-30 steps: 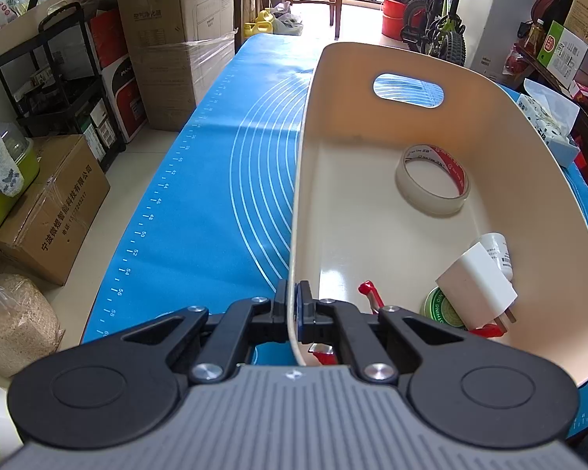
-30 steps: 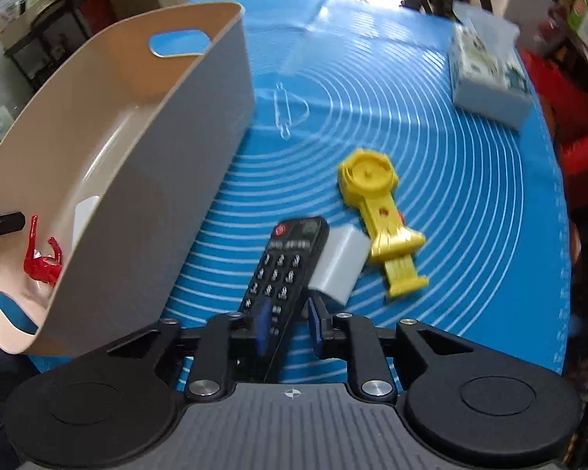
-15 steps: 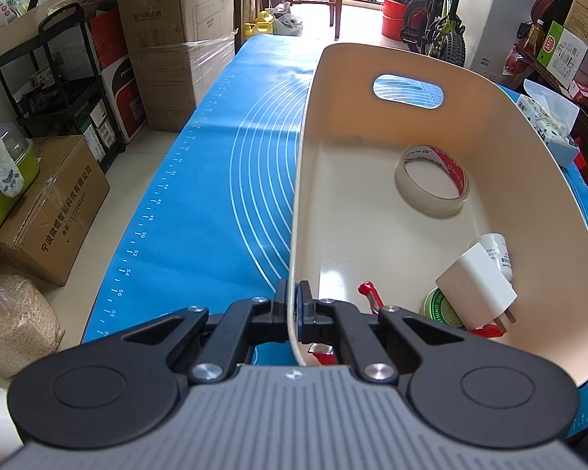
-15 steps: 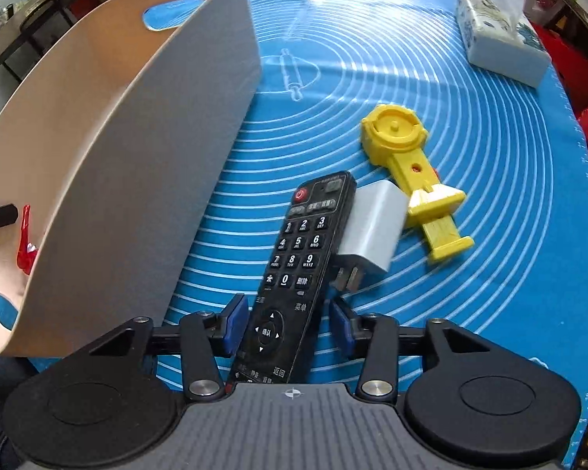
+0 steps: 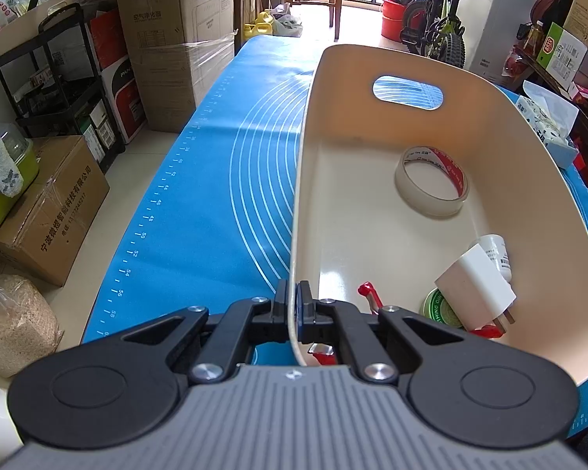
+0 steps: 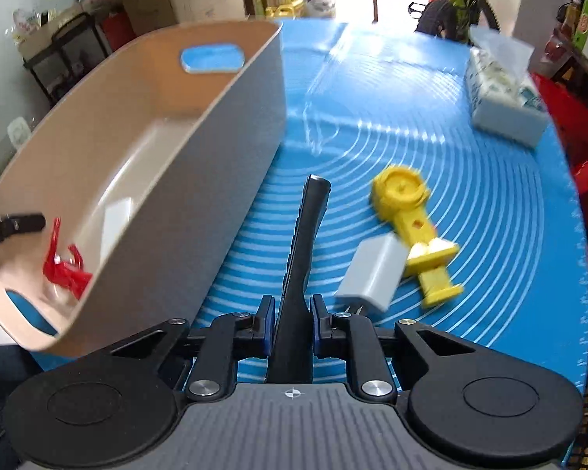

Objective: Organize rigid objects
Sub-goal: 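Grasp the black TV remote by its end with the right tool and lift it, then lower the black remote into the basket with the right tool and release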

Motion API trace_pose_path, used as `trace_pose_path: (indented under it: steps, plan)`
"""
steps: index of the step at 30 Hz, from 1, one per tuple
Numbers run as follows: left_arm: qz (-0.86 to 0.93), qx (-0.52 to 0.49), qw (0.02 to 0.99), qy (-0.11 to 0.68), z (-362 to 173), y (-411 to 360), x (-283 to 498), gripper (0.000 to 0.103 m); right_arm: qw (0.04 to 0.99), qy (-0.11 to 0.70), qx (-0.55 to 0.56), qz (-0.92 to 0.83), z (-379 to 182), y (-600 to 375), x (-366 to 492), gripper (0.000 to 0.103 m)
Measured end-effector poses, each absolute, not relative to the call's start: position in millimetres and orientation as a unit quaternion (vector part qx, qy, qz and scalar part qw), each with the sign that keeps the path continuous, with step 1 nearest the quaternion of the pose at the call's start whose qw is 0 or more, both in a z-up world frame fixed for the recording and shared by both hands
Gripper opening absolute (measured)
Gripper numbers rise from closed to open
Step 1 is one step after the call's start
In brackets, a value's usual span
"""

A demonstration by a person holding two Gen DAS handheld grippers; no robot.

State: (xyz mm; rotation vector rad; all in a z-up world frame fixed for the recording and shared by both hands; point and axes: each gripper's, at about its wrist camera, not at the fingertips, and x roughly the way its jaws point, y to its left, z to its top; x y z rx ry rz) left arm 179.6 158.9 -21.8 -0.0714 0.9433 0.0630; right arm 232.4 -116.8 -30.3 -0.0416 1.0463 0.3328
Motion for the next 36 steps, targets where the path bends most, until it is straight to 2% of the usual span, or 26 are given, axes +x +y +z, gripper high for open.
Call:
trace_pose_path:
  steps: [11,21,26,36]
  plan:
    - [0.03,-0.035,0.89,0.454,-22.7,158.4,178.8,0.004,0.891,0.427,0.002,0.156,51.2,-129.8,237.9,0.028]
    - [0.03,-0.035,0.89,0.454,-22.7,158.6,178.6,0.004,0.896,0.372,0.028,0.239,102.6,-72.9,239.9,0.028]
    - [0.03,-0.035,0.89,0.454,-22.7,158.2,178.9,0.004,0.888,0.374,0.022,0.268,95.2,-32.2,239.8,0.027]
    - [0.03,-0.034,0.89,0.453,-22.5,158.2,178.1,0.004,0.876,0.41,-0.012,0.255,45.1,9.5,237.3,0.027]
